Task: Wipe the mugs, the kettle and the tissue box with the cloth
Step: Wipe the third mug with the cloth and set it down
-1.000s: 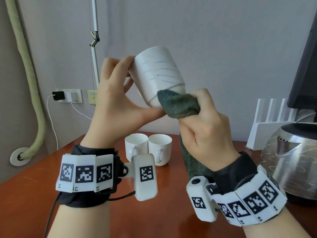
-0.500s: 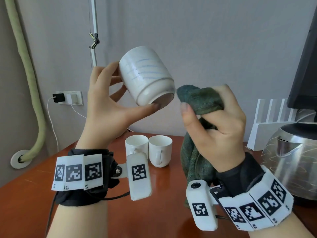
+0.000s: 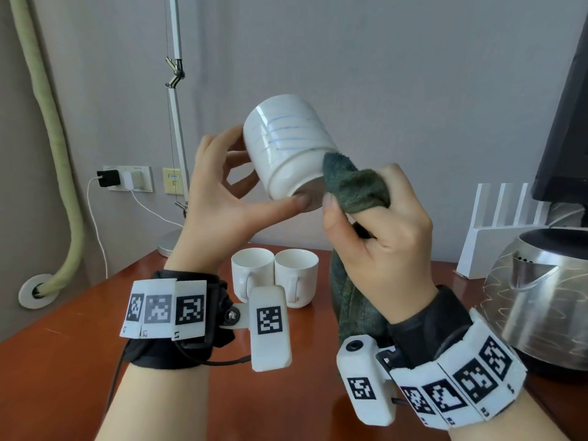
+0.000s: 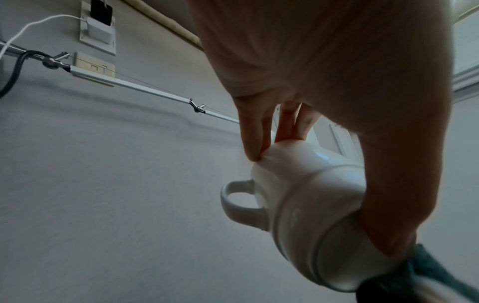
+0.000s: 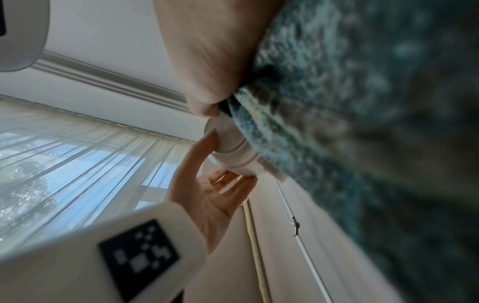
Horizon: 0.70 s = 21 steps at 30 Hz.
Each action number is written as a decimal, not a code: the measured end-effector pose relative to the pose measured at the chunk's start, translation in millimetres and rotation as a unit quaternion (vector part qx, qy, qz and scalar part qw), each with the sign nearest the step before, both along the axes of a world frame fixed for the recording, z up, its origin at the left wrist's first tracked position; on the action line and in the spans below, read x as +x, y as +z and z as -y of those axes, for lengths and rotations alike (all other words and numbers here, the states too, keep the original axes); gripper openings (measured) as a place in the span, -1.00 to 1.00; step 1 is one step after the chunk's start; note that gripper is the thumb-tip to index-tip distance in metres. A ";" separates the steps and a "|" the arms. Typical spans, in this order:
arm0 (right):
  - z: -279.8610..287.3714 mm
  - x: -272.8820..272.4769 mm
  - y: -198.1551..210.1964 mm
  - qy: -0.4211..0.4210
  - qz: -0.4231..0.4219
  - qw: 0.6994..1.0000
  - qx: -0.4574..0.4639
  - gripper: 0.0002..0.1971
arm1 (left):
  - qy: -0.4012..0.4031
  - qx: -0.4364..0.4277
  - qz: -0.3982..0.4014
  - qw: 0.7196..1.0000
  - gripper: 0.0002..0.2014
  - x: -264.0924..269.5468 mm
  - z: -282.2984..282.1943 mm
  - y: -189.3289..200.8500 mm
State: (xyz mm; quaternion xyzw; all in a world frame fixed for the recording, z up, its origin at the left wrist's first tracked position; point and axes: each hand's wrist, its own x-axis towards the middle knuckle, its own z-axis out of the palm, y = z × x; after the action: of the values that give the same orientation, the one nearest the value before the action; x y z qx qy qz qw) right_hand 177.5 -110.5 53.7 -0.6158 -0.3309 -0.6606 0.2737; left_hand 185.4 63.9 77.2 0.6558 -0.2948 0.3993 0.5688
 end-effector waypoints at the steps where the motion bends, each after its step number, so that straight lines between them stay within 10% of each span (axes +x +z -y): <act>1: -2.5 -1.0 -0.5 0.007 0.002 1.000 -0.004 -0.61 | -0.002 0.001 0.001 1.000 -0.22 -0.6 1.3 -0.1; 21: 10.5 6.2 2.6 -0.018 0.001 1.000 -0.005 -0.58 | -0.013 -0.029 -0.006 0.999 -0.29 -1.0 1.0 0.0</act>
State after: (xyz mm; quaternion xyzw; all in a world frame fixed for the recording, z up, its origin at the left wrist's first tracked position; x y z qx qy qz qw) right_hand 183.7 -121.0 56.3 -0.6222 -0.3238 -0.6645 0.2579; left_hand 184.4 62.9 77.2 0.6376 -0.2887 0.3961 0.5943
